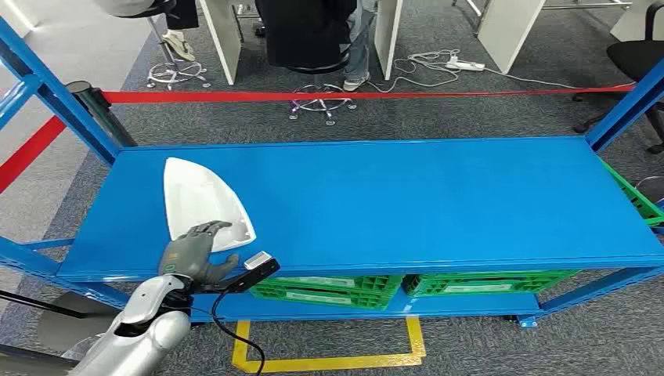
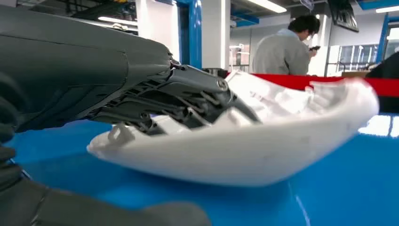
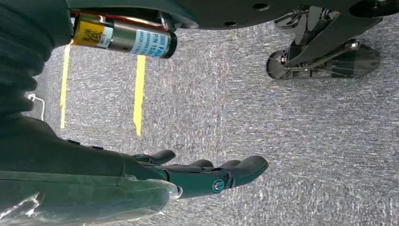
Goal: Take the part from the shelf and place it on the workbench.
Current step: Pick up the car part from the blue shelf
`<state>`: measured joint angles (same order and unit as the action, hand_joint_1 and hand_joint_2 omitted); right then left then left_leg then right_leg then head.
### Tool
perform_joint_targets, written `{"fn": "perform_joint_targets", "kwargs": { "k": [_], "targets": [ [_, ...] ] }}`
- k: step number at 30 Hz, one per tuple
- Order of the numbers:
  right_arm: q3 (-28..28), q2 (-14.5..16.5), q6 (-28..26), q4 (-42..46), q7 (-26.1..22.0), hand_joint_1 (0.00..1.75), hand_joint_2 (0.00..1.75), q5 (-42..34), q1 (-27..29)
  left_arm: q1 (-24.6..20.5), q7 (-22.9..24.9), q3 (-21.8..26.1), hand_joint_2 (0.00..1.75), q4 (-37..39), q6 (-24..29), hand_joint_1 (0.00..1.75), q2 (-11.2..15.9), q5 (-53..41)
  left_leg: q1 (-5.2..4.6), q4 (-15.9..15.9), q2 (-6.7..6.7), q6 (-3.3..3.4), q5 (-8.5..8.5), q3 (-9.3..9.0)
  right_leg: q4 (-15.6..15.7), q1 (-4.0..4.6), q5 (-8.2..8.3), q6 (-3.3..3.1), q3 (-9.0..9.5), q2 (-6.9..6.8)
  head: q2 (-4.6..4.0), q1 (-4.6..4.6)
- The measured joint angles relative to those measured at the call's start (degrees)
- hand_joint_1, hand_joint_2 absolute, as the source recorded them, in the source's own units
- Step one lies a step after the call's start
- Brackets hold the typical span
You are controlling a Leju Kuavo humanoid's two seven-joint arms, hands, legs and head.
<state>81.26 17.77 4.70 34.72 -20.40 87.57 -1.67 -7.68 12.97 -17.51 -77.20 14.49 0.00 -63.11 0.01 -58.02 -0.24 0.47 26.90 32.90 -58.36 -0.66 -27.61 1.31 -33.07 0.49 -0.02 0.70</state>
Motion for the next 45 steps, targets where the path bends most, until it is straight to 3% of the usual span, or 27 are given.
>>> {"fn": "perform_joint_targets", "kwargs": {
  "k": [21,26,34,39,45],
  "targets": [
    [0.00,0.05,0.13,0.45,0.01,0.00,1.75,0.14,0.02,-0.57,-0.60,0.57,1.75,0.22,0.15,1.75,-0.21,1.57,0.00,0.00,0.00,-0.02,0.02,-0.09,0.00,0.00,-0.03,0.01,0.08,0.01,0.00,0.00],
    [0.00,0.07,0.13,0.47,0.02,0.00,1.75,0.16,0.06,-0.20,-6.63,1.55,1.75,0.00,3.62,1.75,-0.80,10.78,0.00,0.00,0.00,-0.02,0.03,-0.08,0.00,0.00,-0.04,0.00,0.07,0.01,0.00,0.00],
    [-0.02,0.07,-0.67,0.46,-0.03,0.00,1.75,0.31,0.53,0.71,-23.32,2.22,1.75,-8.53,10.11,1.75,-1.44,35.09,0.00,0.00,0.00,-0.01,0.03,-0.04,0.00,0.00,-0.06,-0.01,0.03,-0.01,0.00,0.01],
    [-0.30,0.07,-1.22,0.45,-0.11,0.00,1.75,0.72,0.66,-0.94,-29.03,1.97,1.75,-18.10,12.92,1.75,-1.41,39.39,0.00,0.00,0.00,-0.01,0.03,-0.04,0.00,0.00,-0.05,-0.01,0.02,-0.01,0.00,0.01],
    [-0.44,0.07,-1.51,0.45,-0.18,0.00,1.75,1.02,0.65,-2.33,-31.55,0.89,1.75,-25.23,14.76,1.75,-1.41,40.60,0.00,0.00,0.00,-0.02,0.04,-0.04,0.00,0.00,-0.06,-0.01,0.02,0.02,0.00,0.00]
  ]
}}
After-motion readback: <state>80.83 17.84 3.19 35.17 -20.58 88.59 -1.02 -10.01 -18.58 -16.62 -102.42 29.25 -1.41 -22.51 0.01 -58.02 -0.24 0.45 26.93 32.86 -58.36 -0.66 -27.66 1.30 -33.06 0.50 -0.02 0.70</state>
